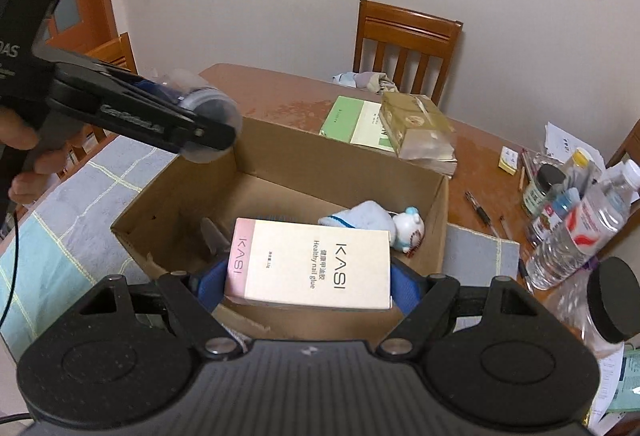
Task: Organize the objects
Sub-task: 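Carry the clip jar and KASI box into the cardboard box and release, then move the left tool to the grey cat figurine while the right tool approaches the pink knit sock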
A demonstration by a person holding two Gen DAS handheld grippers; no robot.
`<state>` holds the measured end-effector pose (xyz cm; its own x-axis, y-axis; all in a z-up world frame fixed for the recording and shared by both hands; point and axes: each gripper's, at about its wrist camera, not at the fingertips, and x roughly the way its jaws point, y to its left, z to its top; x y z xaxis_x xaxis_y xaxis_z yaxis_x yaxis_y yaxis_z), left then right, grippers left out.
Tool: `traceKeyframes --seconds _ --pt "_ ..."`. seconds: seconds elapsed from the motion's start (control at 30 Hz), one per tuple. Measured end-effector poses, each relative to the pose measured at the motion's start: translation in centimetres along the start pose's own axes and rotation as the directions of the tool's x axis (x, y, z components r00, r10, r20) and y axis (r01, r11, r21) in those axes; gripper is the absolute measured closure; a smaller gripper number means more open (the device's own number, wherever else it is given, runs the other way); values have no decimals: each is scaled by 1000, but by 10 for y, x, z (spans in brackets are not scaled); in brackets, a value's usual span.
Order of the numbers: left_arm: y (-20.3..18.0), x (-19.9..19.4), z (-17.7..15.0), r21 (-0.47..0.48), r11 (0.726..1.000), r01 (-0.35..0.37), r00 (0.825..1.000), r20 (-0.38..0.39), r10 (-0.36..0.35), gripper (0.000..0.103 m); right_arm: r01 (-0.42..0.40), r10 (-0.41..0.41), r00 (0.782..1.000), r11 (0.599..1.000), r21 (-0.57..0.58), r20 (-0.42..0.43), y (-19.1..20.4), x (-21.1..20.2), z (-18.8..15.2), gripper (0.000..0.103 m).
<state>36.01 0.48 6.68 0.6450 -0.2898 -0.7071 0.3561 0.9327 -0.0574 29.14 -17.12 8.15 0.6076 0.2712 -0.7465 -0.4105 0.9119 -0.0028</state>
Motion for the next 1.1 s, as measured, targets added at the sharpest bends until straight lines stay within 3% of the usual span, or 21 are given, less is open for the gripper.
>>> traceKeyframes --seconds 0.27,0.3,0.37,0.53,0.77,0.97,1.1 --pt "-4 27 3 32 999 20 997 -71 -17 27 -30 30 999 1000 -3 -34 9 23 10 16" --pt "-4 30 3 37 999 34 996 -78 -31 24 -32 32 999 999 -5 -38 11 25 9 13" --pt "-5 32 2 39 998 40 996 -79 -37 2 -6 6 1000 1000 -4 -25 13 29 8 0" --pt "-5 30 -2 34 999 -8 998 -66 11 1 0 0 1000 1000 11 -32 14 32 2 0" --pt "-3 17 -12 43 997 -62 997 -48 64 1 19 -19 1000 1000 18 23 18 17 -15 0" --pt "-5 1 -31 20 997 -71 996 -45 72 1 74 -75 996 997 22 51 20 4 -34 0" --pt "-7 -10 -48 -3 998 -62 997 -37 62 1 69 -74 996 994 84 52 18 -5 -48 0"
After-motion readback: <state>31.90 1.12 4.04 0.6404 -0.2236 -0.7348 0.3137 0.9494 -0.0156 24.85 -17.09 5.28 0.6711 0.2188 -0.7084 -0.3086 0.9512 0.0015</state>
